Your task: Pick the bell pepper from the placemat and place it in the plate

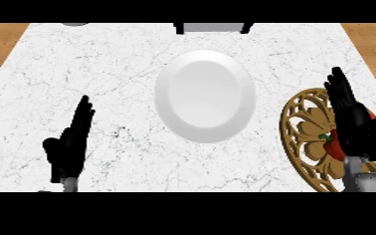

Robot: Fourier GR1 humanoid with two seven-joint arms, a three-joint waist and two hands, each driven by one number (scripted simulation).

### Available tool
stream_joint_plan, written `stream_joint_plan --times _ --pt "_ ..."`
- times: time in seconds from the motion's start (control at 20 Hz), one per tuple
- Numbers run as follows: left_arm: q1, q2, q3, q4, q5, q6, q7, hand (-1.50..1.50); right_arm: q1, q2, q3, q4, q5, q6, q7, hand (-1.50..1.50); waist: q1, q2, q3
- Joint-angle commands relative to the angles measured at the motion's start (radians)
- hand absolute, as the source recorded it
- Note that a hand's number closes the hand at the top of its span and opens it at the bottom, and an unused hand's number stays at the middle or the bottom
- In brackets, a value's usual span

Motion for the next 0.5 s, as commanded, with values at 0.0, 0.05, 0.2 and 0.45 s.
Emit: stream_joint_plan --times 0.0,0.05,0.2,0.45 --pt "-0.032 0.036 0.033 0.01 0.02 -0.072 -0.011 0.0 -0.01 0.0 0.05 -0.057 -0.014 0.078 0.045 1.5 0.02 0.017 0.007" --pt "-0.031 0.024 0.016 0.02 -0.001 -0.054 -0.031 0.0 0.005 -0.036 0.044 -0.065 -0.095 0.195 0.016 1.5 0.016 0.017 0.007" --pt "-0.049 0.087 0.03 0.031 0.019 -0.141 -0.074 0.0 -0.026 -0.042 0.171 -0.126 -0.207 0.408 0.065 1.5 0.027 0.017 0.006" --pt "-0.052 0.084 0.038 0.083 0.053 -0.223 -0.112 0.0 0.085 -0.068 0.069 -0.068 -0.014 0.275 -0.329 -1.5 0.01 0.02 0.009"
